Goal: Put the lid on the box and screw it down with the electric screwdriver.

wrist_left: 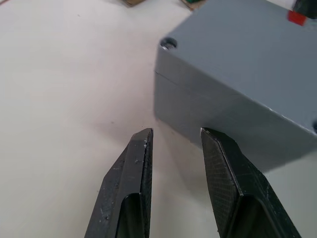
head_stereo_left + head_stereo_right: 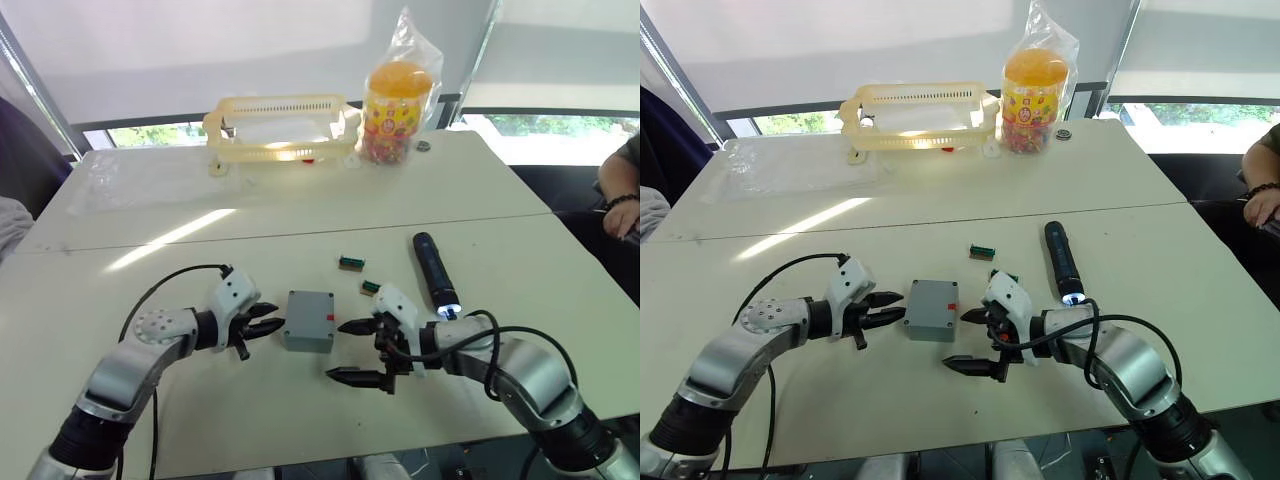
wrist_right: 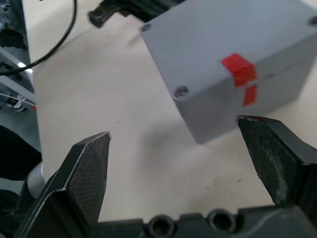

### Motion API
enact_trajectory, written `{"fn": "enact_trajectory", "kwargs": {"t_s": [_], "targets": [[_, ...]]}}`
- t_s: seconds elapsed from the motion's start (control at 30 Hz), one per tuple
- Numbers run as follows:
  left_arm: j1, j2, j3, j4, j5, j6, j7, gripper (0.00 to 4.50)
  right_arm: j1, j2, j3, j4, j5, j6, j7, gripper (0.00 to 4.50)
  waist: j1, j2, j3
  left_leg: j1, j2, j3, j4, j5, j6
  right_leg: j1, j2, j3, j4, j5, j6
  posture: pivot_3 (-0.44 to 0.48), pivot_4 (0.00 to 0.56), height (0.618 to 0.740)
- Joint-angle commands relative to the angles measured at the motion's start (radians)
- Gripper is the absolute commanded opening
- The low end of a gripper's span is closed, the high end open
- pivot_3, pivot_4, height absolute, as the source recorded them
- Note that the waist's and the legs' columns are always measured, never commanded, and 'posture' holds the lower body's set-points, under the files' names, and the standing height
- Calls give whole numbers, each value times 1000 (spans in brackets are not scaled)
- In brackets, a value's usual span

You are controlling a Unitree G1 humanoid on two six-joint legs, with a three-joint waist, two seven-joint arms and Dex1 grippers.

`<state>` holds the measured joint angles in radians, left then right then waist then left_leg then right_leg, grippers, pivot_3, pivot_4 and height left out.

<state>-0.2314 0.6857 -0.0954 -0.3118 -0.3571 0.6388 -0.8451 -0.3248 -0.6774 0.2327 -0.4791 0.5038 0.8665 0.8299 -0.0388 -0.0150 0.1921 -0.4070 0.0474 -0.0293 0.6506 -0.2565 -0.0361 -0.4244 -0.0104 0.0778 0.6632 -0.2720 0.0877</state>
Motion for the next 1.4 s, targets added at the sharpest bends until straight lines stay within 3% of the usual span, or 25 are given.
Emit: {"fn": "enact_trajectory", "kwargs": {"t_s": [0.03, 0.2, 0.33, 0.47, 0.6, 0.9, 1.0, 1.07, 1.4], "targets": [[-6, 71, 106, -67, -74, 46, -48, 1519, -45, -63, -163, -21, 92, 33, 42, 4440, 0, 0, 0, 0, 0, 0, 0, 0, 0, 0, 0, 0, 0, 0, 0, 0, 150, 740], [-111, 144, 202, -83, -203, 158, -90, 1519, -160, -83, -292, 122, 164, 57, 65, 4440, 0, 0, 0, 0, 0, 0, 0, 0, 0, 0, 0, 0, 0, 0, 0, 0, 150, 740], [-190, 194, 223, -89, -240, 207, -94, 1519, -300, 7, -218, 345, 26, -88, 6, 4440, -8, 0, 0, 0, 0, 1, 1, 0, 0, 0, 0, 0, 0, 0, 0, 0, 150, 740], [-255, 138, 279, -89, -332, 290, -16, 1519, -399, 133, -144, 600, -128, -253, -72, 4440, -8, 0, 0, 0, 0, 1, -1, 0, 0, -1, 1, 0, 1, 0, 0, 0, 150, 740], [-244, 124, 284, -102, -344, 308, 33, 1519, -451, 216, -105, 740, -196, -347, -66, 4440, -7, 0, 0, 0, 0, 1, -1, 0, 0, -2, 0, 0, 2, 0, 0, 0, 150, 740], [-152, 78, 273, -183, -358, 320, 134, 1519, -476, 296, -65, 845, -282, -434, -50, 4440, -6, 0, 0, 0, 0, 1, 0, 1, -2, -2, 0, 0, 2, 0, 0, 0, 150, 740], [-130, 93, 256, -198, -337, 305, 138, 1519, -486, 307, -65, 873, -304, -451, -51, 3576, -6, 0, 0, 0, 0, 1, 0, 1, -2, -2, 0, 0, 2, 0, 0, 0, 150, 740], [-124, 95, 255, -198, -334, 300, 138, 1519, -493, 312, -63, 889, -318, -464, -49, 2609, -6, 0, 0, 0, 0, 1, 0, 1, -2, -2, 0, 0, 2, 0, 0, 0, 150, 740], [-111, 90, 228, -190, -307, 276, 140, 1519, -514, 333, -63, 971, -359, -507, -36, 2609, -6, 0, 0, 0, 0, 1, -1, 1, -2, -2, 0, 0, 2, 0, 0, 0, 150, 740]]}}
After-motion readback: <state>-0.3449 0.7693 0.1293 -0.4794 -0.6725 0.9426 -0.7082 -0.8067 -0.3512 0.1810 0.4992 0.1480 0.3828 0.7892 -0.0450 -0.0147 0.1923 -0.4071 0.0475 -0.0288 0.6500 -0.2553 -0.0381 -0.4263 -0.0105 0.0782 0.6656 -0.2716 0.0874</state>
